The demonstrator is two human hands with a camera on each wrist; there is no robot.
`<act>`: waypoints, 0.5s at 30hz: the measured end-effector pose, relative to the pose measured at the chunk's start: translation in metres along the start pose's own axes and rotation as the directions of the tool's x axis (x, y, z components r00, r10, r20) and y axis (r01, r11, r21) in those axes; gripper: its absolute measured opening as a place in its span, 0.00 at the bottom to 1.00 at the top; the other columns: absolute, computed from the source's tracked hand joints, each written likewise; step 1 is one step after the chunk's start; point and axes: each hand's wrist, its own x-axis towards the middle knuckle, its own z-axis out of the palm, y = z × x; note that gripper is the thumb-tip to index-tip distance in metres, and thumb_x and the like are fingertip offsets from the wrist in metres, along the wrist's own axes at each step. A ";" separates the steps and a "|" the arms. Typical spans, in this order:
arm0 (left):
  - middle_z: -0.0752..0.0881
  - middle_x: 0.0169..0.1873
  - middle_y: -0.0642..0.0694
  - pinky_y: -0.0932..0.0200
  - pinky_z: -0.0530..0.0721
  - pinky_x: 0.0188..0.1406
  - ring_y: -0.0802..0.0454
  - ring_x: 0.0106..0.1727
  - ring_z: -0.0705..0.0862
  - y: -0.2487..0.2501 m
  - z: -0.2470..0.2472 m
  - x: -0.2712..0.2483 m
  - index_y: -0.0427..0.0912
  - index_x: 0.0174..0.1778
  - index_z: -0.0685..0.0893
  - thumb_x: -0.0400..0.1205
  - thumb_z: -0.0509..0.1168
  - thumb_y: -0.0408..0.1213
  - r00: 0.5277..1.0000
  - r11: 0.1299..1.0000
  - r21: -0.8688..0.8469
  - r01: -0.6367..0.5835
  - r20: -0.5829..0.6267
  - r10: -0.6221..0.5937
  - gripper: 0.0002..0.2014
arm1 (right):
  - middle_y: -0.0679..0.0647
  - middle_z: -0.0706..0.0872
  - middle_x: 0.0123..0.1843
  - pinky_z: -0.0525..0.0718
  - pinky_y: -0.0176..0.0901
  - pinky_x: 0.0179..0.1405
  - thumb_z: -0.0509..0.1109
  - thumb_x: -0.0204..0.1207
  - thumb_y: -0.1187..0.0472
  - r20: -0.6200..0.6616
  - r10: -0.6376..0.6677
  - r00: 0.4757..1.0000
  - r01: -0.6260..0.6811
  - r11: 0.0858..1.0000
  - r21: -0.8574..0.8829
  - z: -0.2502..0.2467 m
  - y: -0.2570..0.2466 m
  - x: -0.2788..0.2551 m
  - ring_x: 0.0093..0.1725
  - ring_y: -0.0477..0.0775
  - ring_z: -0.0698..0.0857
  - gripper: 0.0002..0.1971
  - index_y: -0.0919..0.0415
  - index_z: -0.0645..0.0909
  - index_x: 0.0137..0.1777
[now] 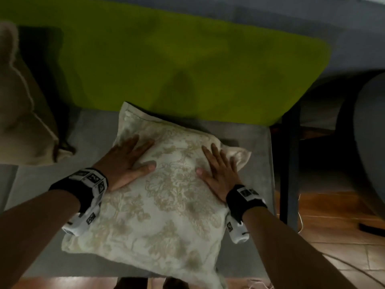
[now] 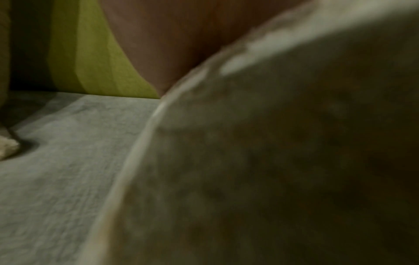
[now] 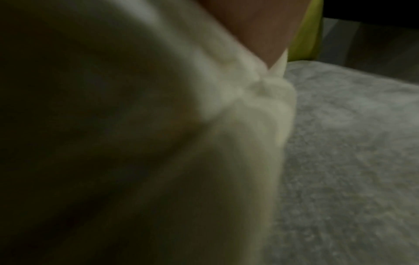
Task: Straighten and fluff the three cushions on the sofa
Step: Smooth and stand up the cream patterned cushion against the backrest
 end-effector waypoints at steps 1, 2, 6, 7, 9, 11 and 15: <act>0.40 0.88 0.52 0.44 0.48 0.85 0.47 0.88 0.47 -0.001 -0.001 0.005 0.78 0.80 0.32 0.75 0.41 0.81 1.000 1.000 -0.012 0.013 0.011 -0.013 0.39 | 0.37 0.34 0.90 0.32 0.73 0.84 0.39 0.71 0.14 0.030 0.048 0.998 -0.048 0.999 0.005 0.000 0.009 0.005 0.90 0.49 0.38 0.40 0.20 0.31 0.81; 0.41 0.88 0.52 0.44 0.50 0.85 0.47 0.88 0.49 0.000 -0.002 0.008 0.77 0.80 0.32 0.74 0.40 0.81 1.000 1.000 -0.012 0.024 0.020 -0.024 0.40 | 0.36 0.35 0.90 0.32 0.75 0.83 0.38 0.70 0.14 0.050 0.078 0.996 -0.077 0.997 -0.018 0.000 0.019 0.010 0.90 0.47 0.38 0.42 0.22 0.31 0.82; 0.47 0.89 0.51 0.44 0.56 0.85 0.45 0.87 0.54 0.005 -0.008 0.009 0.74 0.81 0.33 0.71 0.37 0.84 0.996 0.997 0.033 0.065 0.052 -0.067 0.44 | 0.34 0.36 0.90 0.32 0.80 0.81 0.31 0.69 0.15 0.152 0.129 0.980 -0.105 0.983 -0.153 -0.014 0.041 0.019 0.90 0.45 0.40 0.48 0.35 0.34 0.88; 0.48 0.88 0.50 0.43 0.59 0.84 0.44 0.87 0.56 0.009 -0.012 0.006 0.74 0.82 0.33 0.70 0.36 0.84 0.996 0.997 0.038 0.074 0.053 -0.076 0.44 | 0.35 0.37 0.91 0.31 0.80 0.80 0.30 0.69 0.15 0.171 0.153 0.973 -0.122 0.976 -0.181 -0.020 0.041 0.020 0.91 0.47 0.40 0.48 0.36 0.34 0.88; 0.56 0.87 0.46 0.42 0.66 0.80 0.42 0.85 0.61 0.020 -0.021 -0.006 0.74 0.82 0.34 0.70 0.37 0.85 0.995 0.995 0.050 0.086 0.043 -0.089 0.44 | 0.39 0.41 0.92 0.31 0.81 0.80 0.33 0.75 0.20 0.169 0.222 0.960 -0.171 0.947 -0.274 -0.040 0.036 0.017 0.91 0.54 0.41 0.45 0.39 0.38 0.90; 0.72 0.77 0.40 0.42 0.76 0.69 0.39 0.74 0.73 0.027 -0.030 -0.025 0.74 0.83 0.38 0.69 0.39 0.85 0.997 0.995 0.071 0.073 -0.027 -0.071 0.45 | 0.44 0.45 0.93 0.35 0.80 0.82 0.42 0.85 0.30 0.038 0.211 0.977 -0.187 0.924 -0.333 -0.062 0.027 0.002 0.91 0.57 0.43 0.38 0.45 0.41 0.91; 0.75 0.71 0.39 0.38 0.77 0.66 0.37 0.68 0.76 0.040 -0.037 -0.055 0.65 0.85 0.55 0.74 0.44 0.81 0.969 0.989 0.147 0.003 -0.246 0.034 0.43 | 0.52 0.50 0.92 0.43 0.71 0.87 0.50 0.88 0.40 -0.298 -0.150 0.943 0.124 0.987 -0.106 -0.078 -0.022 -0.046 0.91 0.57 0.45 0.33 0.49 0.51 0.90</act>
